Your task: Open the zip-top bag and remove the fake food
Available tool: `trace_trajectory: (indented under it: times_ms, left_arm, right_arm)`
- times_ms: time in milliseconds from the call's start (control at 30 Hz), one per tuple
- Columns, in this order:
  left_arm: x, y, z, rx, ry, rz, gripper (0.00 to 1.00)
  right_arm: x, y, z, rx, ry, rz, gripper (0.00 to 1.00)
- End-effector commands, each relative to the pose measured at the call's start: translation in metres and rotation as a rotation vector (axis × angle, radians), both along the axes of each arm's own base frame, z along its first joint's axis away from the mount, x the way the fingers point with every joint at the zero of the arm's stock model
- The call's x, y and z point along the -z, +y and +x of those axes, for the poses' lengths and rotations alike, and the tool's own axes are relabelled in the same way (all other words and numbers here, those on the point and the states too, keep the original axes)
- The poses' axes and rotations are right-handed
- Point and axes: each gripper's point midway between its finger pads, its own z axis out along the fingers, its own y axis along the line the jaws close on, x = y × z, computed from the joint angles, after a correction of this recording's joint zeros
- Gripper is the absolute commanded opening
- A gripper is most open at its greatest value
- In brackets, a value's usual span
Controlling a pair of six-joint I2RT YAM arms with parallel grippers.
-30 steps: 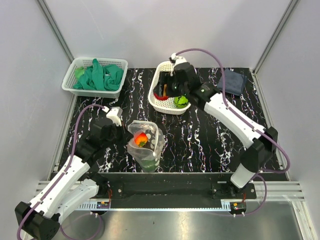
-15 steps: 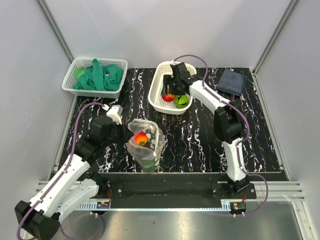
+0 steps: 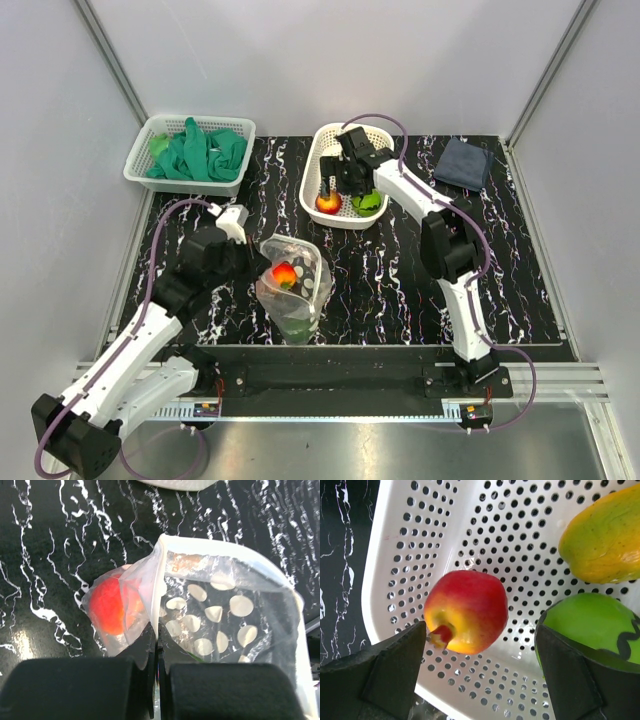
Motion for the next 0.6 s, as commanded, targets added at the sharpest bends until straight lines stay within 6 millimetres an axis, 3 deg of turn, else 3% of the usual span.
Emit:
trace_trajectory:
  times_ms: [0,133,200,367,433,467,567]
  left_arm:
    - [-0.045,-0.014,0.012,0.027,-0.113,-0.082,0.00]
    - [-0.049,-0.016,0.014,0.031,-0.120,-0.088,0.00]
    - [-0.049,-0.017,0.015,0.034,-0.119,-0.096,0.00]
    - [-0.047,-0.019,0.018,0.038,-0.127,-0.096,0.00]
    - [-0.050,-0.021,0.020,0.043,-0.134,-0.100,0.00]
    - [-0.050,-0.022,0.021,0.042,-0.133,-0.101,0.00]
    - [-0.052,-0.024,0.024,0.044,-0.137,-0.106,0.00]
  right_arm:
    - [-0.080,-0.006,-0.026,-0.024,-0.082,0.038,0.96]
    - [-0.119,0.011,-0.077,-0.111,-0.119,0.073,0.96]
    - [-0.140,0.011,-0.104,-0.151,-0.146,0.079,0.95]
    - [-0.173,0.029,-0.176,-0.274,-0.151,0.118,0.91]
    - [-0.176,0.041,-0.198,-0.324,-0.135,0.143,0.90]
    - [-0.181,0.057,-0.222,-0.391,-0.131,0.164,0.89]
    - [-0.176,0.076,-0.245,-0.438,-0.090,0.187,0.86]
